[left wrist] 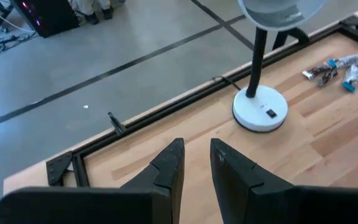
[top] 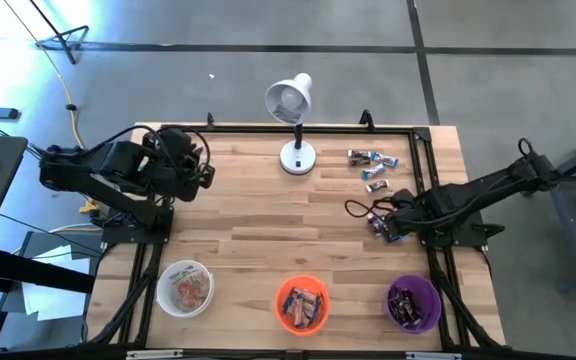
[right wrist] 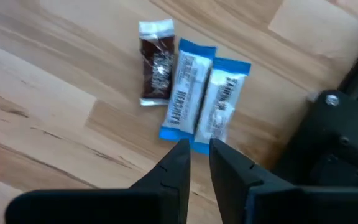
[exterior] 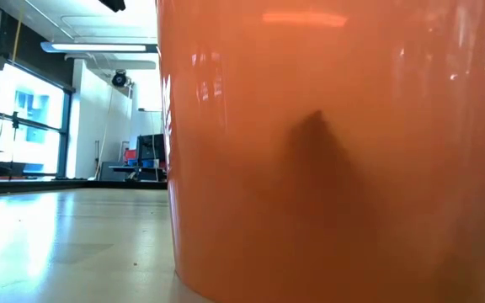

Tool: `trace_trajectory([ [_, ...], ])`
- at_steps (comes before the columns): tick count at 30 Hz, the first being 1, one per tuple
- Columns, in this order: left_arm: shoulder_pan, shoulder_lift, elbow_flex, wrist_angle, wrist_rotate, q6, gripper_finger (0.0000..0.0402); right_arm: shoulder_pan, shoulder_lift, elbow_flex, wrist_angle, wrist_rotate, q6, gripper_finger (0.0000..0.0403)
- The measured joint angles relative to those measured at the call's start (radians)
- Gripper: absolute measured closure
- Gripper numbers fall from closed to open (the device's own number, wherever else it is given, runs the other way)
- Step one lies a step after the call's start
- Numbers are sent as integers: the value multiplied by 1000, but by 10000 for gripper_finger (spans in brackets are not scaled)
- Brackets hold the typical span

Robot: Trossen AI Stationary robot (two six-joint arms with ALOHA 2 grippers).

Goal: Organize candy in baskets
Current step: Put the white chocolate bar into the orange bucket

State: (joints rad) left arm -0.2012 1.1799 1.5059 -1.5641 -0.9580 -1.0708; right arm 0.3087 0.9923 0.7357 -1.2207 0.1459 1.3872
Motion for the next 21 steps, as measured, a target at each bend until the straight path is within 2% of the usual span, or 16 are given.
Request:
trace_trajectory([
  [5, 0, 11, 0, -4, 14, 10, 337, 0, 12, -35, 28, -50, -47, 326],
  [15, 0, 10, 0, -5, 14, 47, 337, -3, 37, -30, 28, -79, -86, 224],
  [21, 0, 10, 0, -6, 16, 63, 337, -3, 64, -30, 28, -99, -115, 207],
])
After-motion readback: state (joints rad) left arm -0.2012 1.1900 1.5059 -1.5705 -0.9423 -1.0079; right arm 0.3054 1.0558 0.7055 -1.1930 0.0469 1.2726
